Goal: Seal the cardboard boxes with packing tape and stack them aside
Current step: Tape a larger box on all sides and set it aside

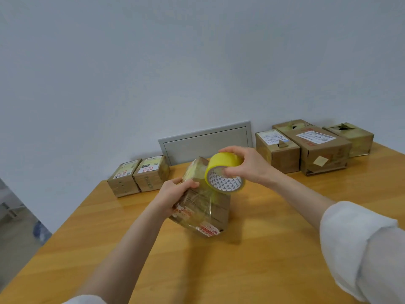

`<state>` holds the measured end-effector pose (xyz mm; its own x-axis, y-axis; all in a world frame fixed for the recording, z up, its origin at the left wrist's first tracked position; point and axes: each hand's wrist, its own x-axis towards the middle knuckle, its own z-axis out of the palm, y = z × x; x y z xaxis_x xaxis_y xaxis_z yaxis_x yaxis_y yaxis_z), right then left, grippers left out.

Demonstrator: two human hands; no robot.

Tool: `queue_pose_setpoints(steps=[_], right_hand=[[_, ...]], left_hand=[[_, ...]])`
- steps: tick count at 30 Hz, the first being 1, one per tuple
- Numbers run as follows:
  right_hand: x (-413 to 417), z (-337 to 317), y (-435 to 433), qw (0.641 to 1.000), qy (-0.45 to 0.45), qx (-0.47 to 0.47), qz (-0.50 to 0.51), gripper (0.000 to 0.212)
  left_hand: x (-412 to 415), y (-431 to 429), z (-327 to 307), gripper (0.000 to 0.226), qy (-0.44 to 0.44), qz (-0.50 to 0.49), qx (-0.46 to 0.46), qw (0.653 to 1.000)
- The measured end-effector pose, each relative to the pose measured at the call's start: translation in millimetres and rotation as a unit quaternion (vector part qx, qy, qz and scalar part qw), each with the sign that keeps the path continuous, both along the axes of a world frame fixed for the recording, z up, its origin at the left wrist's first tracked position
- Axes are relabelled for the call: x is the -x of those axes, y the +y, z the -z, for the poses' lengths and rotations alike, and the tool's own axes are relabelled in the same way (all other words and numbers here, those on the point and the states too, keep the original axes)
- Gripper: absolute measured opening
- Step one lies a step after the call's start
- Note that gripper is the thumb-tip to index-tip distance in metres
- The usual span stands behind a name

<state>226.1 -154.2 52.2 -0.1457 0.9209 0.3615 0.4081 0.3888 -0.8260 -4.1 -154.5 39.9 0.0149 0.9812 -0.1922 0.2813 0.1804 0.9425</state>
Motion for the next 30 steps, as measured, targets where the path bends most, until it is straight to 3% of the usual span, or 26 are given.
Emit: queue_pose_setpoints(steps=[5, 8, 12, 17, 23, 30], right_hand=[[-6, 2, 8, 0.99, -0.143, 0.019, -0.007, 0.059], [-14, 8, 9, 0.989, -0.142, 0.027, -0.02, 0.054], [-27, 4, 11, 0.996, -0.059, 0.036, -0.049, 0.033], [-45, 5, 12, 0.976, -0.19, 0.075, -0.079, 0.025], [-43, 20, 15, 0.978, -0.183, 0.073, -0.067, 0.026], [-33, 27, 19, 0.969, -0.233, 0.078, -0.038, 0.037]], left_hand=[[22, 1, 12, 0.031, -0.061, -0.028, 0.026, 0.997], [26, 4, 15, 0.038, -0.078, -0.021, 0.031, 0.996], [23, 7, 24, 0.044, -0.119, -0.028, 0.068, 0.99], [26, 11, 31, 0.04, -0.138, -0.019, 0.068, 0.988], [29, 12, 35, 0.039, -0.141, -0.001, 0.078, 0.987], [33, 10, 39, 0.049, -0.13, 0.007, 0.105, 0.986]])
